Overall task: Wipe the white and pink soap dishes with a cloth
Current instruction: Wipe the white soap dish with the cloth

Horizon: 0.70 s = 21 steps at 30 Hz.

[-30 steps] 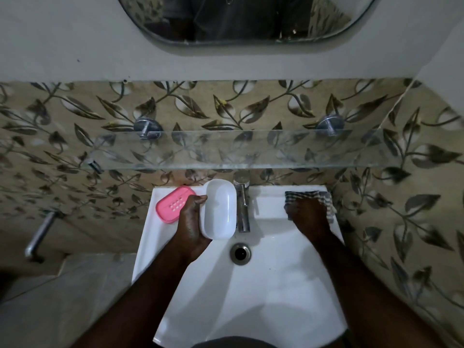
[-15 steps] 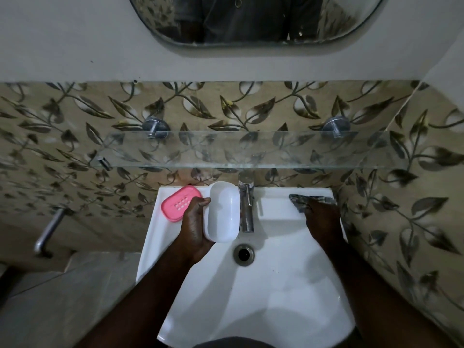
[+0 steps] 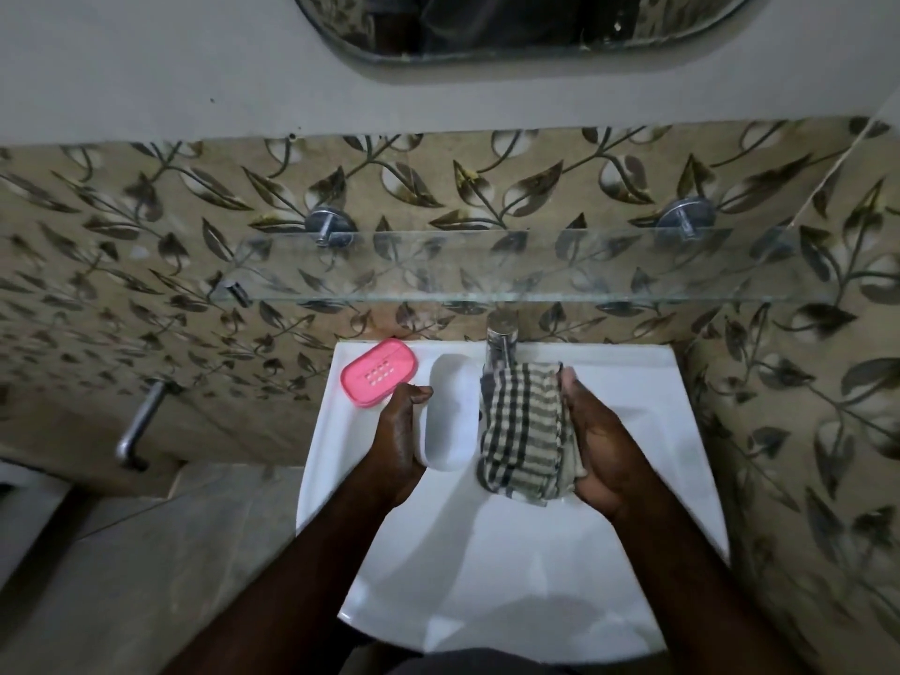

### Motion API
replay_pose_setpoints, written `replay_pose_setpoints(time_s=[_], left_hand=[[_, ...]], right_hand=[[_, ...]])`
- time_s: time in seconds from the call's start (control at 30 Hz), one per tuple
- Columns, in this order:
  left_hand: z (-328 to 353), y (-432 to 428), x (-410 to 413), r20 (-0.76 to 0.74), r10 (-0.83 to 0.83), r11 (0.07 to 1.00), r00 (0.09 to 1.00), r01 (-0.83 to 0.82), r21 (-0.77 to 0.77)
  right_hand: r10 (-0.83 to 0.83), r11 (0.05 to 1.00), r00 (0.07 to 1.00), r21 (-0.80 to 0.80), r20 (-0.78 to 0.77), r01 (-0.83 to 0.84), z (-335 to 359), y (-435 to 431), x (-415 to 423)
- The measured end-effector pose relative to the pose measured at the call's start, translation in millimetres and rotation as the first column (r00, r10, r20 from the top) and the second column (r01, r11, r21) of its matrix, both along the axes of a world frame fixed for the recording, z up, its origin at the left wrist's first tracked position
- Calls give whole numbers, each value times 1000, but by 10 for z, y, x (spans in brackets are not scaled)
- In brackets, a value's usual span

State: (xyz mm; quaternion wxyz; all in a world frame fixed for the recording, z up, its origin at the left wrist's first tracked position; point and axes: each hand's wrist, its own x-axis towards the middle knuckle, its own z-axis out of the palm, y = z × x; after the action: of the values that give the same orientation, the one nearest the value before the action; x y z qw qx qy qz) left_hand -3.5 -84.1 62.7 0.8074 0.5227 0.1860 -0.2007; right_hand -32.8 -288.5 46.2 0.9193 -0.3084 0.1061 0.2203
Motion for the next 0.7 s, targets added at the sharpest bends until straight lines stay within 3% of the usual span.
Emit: replay_pose_setpoints(time_s=[0.1, 0.27, 0.43, 0.53, 0.7], left_hand=[[-24, 40, -46, -36, -8, 1000, 999, 7, -26], [-60, 162, -107, -61, 2, 993, 998, -9, -114], [-96, 292, -146, -20, -1, 974, 1000, -3, -228], [-68, 272, -152, -26, -12, 965, 1000, 5, -263], [-75, 141, -183, 24, -114, 987, 993, 116, -108]], right_hand=[[-72, 993, 996, 85, -50, 76, 26, 159, -10], [-70, 940, 997, -332, 23, 74, -16, 446, -128], [37, 858, 993, -513, 112, 26, 92, 549, -219], [68, 829, 983, -558, 168, 38, 193, 679, -205], [-42, 854, 982, -503, 186, 132, 336, 1006, -82]])
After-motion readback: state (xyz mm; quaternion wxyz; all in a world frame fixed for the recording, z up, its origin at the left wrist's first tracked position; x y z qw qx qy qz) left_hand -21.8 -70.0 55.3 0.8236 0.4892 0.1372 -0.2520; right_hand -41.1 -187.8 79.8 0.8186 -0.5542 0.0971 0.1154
